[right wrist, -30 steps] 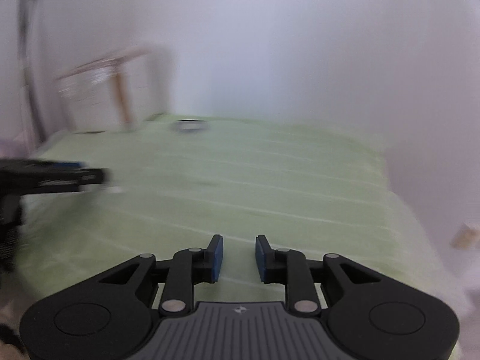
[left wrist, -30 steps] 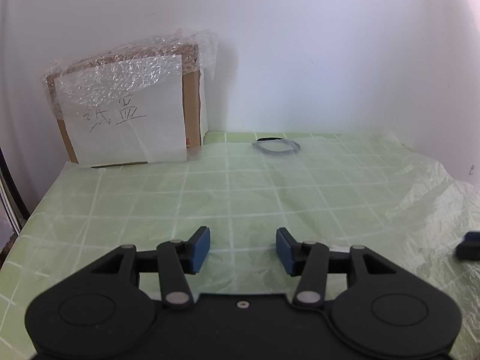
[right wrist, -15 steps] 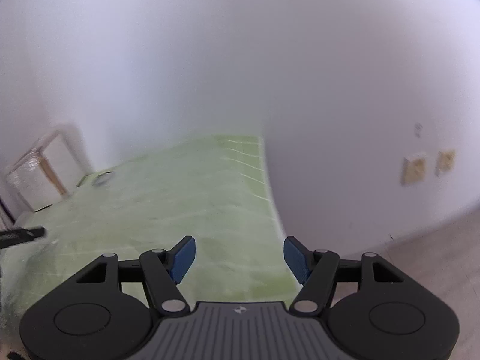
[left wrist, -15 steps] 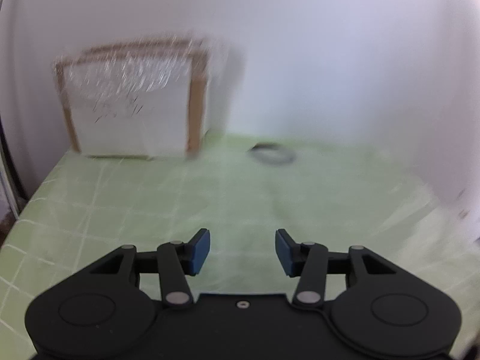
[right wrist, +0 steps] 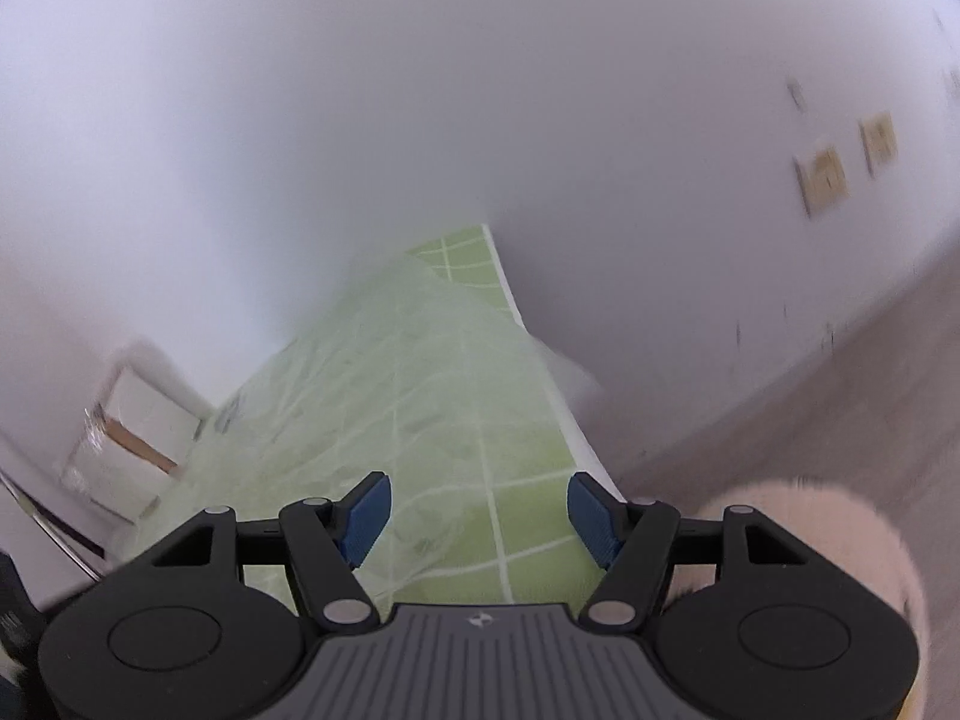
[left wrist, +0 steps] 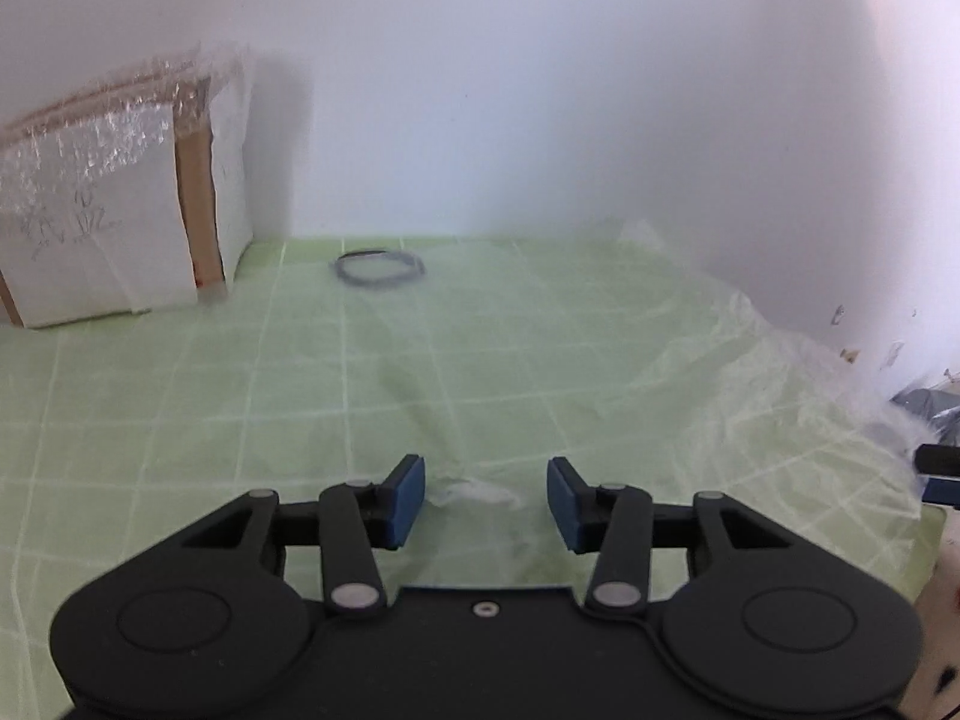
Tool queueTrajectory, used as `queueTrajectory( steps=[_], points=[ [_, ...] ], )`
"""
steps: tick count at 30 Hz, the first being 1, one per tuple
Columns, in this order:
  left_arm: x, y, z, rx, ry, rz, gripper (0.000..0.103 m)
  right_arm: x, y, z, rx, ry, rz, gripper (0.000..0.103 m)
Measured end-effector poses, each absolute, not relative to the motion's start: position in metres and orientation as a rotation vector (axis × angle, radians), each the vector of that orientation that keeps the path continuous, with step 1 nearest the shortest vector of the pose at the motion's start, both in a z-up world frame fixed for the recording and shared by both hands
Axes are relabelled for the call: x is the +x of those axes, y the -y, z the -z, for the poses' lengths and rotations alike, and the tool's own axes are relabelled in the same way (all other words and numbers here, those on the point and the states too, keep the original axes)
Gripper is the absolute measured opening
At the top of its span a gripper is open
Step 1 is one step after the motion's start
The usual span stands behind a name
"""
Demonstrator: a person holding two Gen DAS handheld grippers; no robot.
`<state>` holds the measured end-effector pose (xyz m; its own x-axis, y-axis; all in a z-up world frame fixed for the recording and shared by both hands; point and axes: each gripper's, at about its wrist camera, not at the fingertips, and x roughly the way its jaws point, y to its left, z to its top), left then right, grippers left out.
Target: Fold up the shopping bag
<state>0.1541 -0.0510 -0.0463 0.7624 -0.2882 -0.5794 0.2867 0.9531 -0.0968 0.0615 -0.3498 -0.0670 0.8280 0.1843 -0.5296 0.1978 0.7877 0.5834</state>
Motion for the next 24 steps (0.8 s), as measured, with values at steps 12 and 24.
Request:
queueTrajectory(
  steps=[12, 24],
  points=[
    [0.151, 0.05, 0.049, 0.027, -0.61, 0.324, 0.046, 0.064, 0.328, 0.06, 0.72, -0.521, -0.136, 0.072],
    [0.152, 0.046, 0.05, 0.067, -0.606, 0.373, 0.046, 0.111, 0.331, 0.05, 0.742, -0.437, -0.115, 0.072]
  ],
)
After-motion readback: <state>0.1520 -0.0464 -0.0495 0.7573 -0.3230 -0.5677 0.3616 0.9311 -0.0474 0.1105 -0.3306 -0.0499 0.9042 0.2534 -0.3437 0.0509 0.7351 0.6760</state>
